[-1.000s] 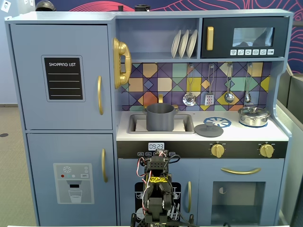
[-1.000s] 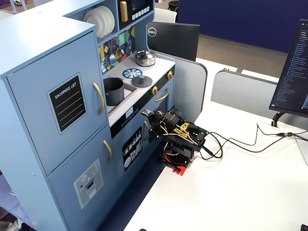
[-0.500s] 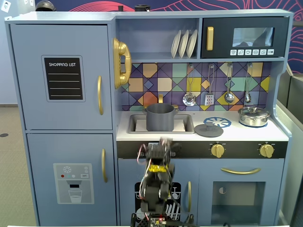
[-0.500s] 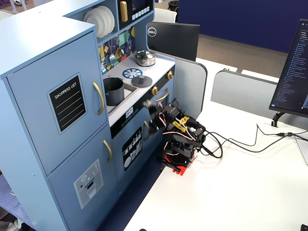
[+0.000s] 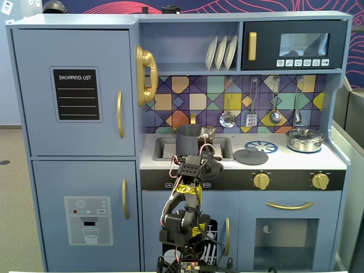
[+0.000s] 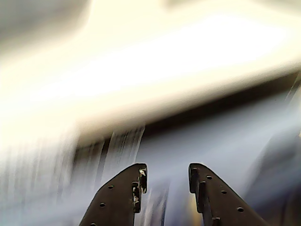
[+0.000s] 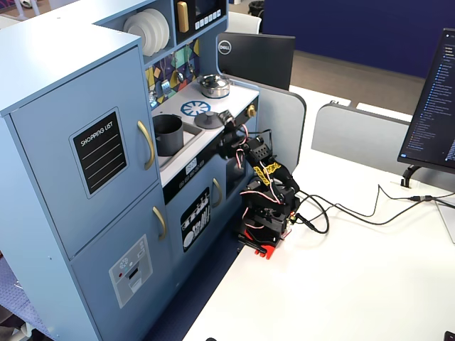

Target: Pick up the lid from the counter and put it on the gray recipient

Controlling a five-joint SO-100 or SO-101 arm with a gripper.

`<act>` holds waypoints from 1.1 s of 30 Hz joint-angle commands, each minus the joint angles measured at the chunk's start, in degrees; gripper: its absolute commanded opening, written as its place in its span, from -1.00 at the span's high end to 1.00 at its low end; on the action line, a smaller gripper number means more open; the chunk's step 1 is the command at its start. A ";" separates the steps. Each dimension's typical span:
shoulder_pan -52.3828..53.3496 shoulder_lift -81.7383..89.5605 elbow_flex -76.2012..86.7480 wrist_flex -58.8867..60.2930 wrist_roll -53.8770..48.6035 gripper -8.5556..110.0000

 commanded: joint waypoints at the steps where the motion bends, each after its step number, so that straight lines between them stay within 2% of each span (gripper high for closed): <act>1: 4.48 -0.35 0.79 -20.83 2.81 0.86; 3: 6.77 -1.23 4.04 -29.88 3.16 0.86; 5: 9.23 -2.29 7.56 -38.50 5.54 0.72; 11: 14.33 -4.75 12.83 -50.71 2.99 0.40; 24: 13.97 -23.55 6.15 -62.05 1.05 0.40; 33: 13.62 -34.72 -1.23 -65.21 1.14 0.45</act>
